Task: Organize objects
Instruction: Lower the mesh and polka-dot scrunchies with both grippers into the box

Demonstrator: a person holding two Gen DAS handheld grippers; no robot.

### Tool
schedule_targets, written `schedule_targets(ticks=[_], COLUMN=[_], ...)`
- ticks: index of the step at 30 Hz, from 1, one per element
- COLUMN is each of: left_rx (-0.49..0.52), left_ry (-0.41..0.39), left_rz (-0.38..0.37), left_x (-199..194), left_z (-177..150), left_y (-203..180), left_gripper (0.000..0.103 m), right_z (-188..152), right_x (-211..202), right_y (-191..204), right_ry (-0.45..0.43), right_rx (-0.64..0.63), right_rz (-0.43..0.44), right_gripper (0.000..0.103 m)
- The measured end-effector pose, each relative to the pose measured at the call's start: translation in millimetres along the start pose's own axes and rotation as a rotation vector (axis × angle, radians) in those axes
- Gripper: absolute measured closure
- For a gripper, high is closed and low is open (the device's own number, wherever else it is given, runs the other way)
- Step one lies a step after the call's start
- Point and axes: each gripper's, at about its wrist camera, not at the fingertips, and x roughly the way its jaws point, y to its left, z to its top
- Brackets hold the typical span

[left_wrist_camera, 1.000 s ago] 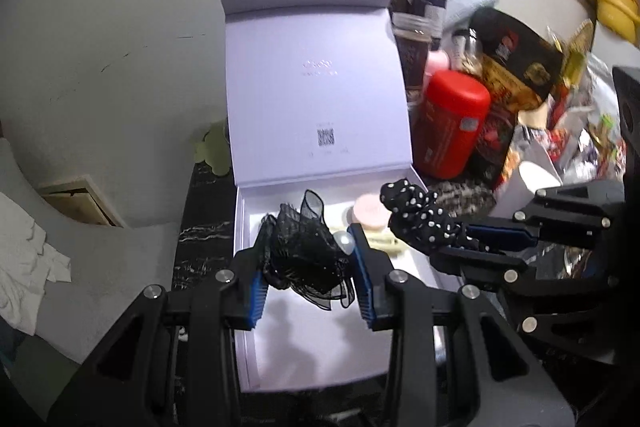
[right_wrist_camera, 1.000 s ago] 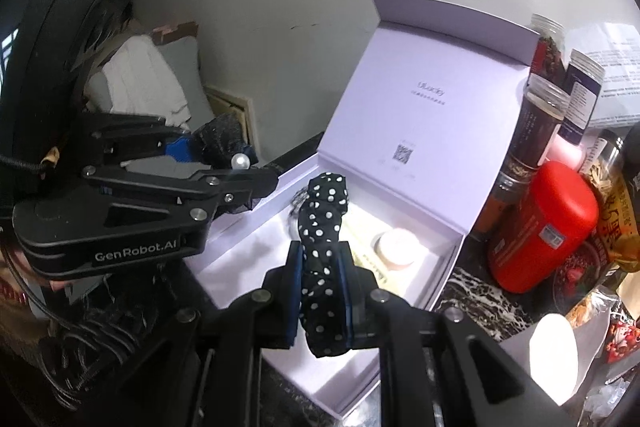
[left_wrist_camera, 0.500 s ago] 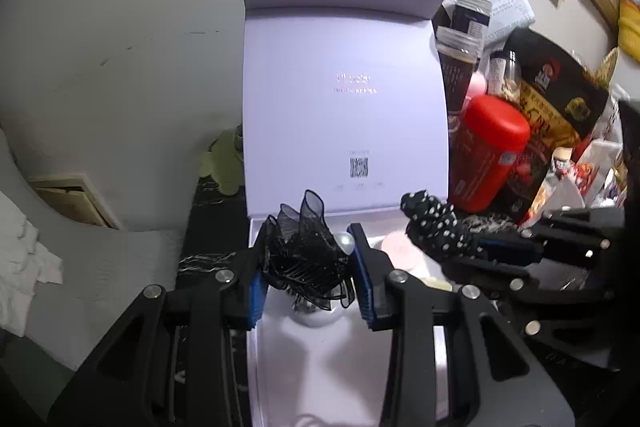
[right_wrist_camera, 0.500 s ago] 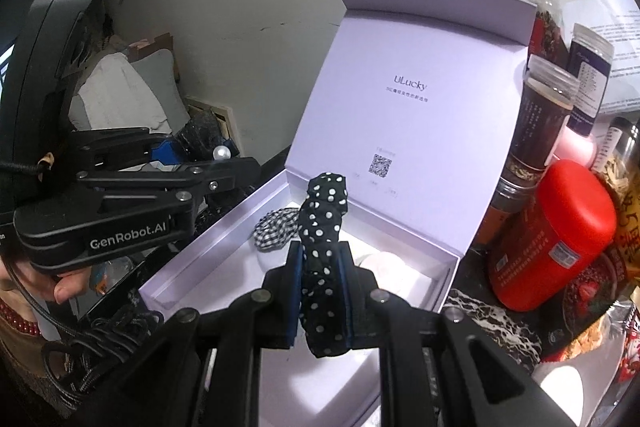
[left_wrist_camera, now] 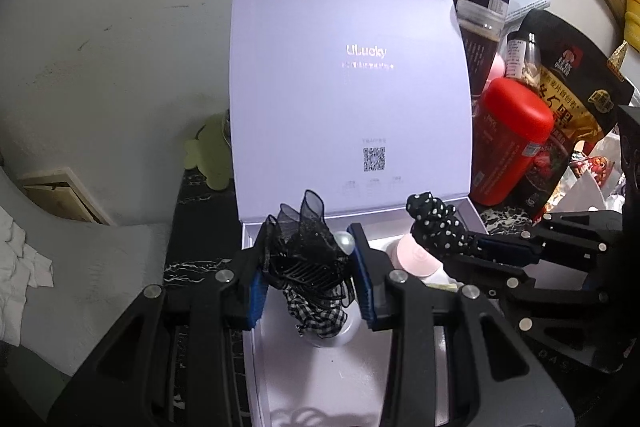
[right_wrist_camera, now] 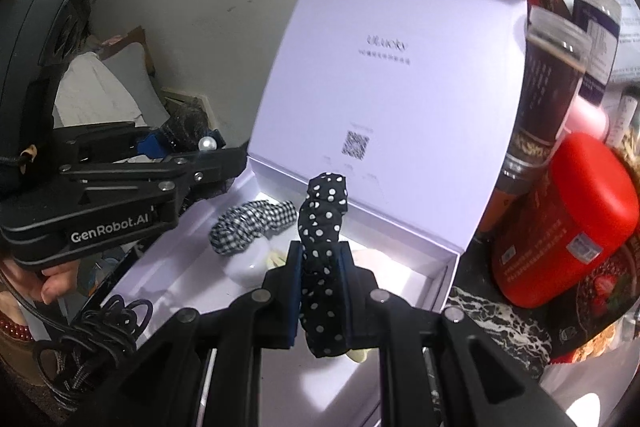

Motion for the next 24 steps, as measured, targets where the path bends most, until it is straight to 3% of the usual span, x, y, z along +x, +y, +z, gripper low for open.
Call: schedule_targets(ticks=[12,16,24], left_rx=[0.032,0.014,0.023], left_ry=[0.067,0.097,0.120], left_rz=[-0.023,-0.072,-0.053], left_x=[28.9,38.0,51.4], left_z=[-9.5,-11.9,-15.3], left_y=[-10.4,-11.8,-17.2], left_gripper=[0.069,0.069,0.069], right_z=[-9.9,-12.5,-14.6], right_x=[20.7,28.3,36.8], right_y=[-16.0,-18.8,-19.2], right_ry=[0.059,0.078,0.075], right_rx=[0.051,0.055,0.038], right_rz=[-0.055,-0.064,-0.073], right_gripper=[0.087,0.087,0.087])
